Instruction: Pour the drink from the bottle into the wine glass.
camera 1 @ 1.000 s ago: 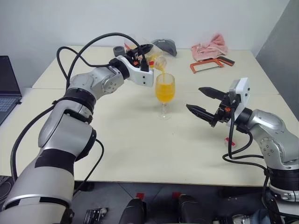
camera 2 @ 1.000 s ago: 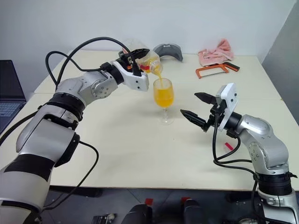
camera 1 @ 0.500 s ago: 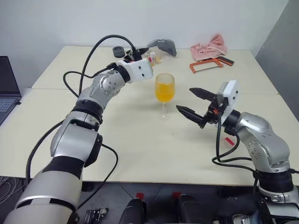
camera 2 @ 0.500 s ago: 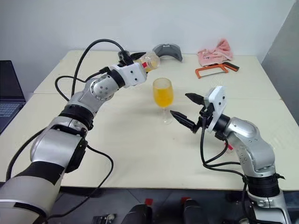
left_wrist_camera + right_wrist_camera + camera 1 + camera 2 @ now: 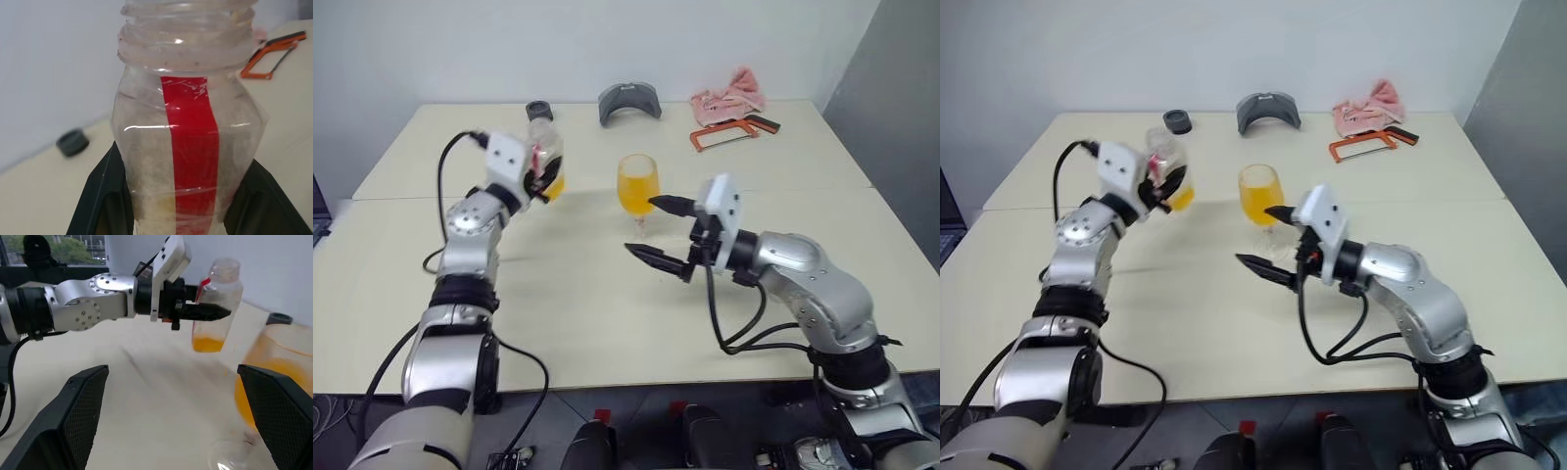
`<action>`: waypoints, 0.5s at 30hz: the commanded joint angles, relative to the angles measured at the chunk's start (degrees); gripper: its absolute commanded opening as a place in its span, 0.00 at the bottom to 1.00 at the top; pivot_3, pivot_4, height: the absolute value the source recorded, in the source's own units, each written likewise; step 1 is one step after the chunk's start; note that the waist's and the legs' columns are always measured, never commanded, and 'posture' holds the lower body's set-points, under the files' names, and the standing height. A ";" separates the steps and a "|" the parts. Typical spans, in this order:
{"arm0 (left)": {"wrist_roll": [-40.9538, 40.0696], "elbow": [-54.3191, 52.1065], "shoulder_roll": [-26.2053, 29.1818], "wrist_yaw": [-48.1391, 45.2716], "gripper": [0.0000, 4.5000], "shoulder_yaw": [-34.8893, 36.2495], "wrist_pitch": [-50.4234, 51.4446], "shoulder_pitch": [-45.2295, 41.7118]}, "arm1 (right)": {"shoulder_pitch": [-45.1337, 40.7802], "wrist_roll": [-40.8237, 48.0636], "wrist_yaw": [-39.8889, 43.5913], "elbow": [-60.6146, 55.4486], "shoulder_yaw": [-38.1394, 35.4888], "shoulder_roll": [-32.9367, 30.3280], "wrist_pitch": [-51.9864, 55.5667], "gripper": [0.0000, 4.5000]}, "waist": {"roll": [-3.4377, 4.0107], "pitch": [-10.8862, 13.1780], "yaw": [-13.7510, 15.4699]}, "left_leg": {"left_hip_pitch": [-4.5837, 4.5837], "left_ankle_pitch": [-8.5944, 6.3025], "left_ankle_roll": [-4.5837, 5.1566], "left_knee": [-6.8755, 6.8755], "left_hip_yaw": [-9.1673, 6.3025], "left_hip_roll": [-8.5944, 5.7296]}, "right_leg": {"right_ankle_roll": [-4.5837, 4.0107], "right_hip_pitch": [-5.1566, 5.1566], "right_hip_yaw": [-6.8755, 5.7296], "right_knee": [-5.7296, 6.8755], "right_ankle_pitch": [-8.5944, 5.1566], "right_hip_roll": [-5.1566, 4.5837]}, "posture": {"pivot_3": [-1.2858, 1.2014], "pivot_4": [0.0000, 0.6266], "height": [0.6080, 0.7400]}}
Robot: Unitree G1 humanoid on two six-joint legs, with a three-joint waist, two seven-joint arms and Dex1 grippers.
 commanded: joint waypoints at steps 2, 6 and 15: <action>-4.60 -5.19 2.68 1.72 0.39 6.22 3.55 3.84 | -4.94 -3.93 -1.99 4.89 5.13 5.73 0.03 1.00 | -0.06 -0.04 0.24 | -0.01 0.02 -0.03 0.00 -0.06 -0.01 | 0.00 0.00 -0.04 0.01 0.00 -0.01 | 0.52 0.24 1.00; -6.15 -5.08 2.26 2.69 0.39 8.20 5.30 4.94 | -6.67 -7.09 -2.04 9.03 7.04 8.38 -1.38 1.00 | -0.31 -0.19 1.59 | -0.09 0.07 -0.12 0.05 -0.16 -0.14 | 0.00 0.06 -0.13 -0.04 0.00 -0.09 | 0.52 0.24 1.00; -7.79 0.88 2.78 2.58 0.39 10.50 5.21 5.60 | -8.83 -11.90 -1.52 14.00 8.91 12.04 -3.72 1.00 | -0.44 -0.27 1.91 | -0.07 0.06 -0.12 0.03 -0.13 -0.13 | 0.00 0.02 -0.16 -0.05 0.01 -0.08 | 0.52 0.24 1.00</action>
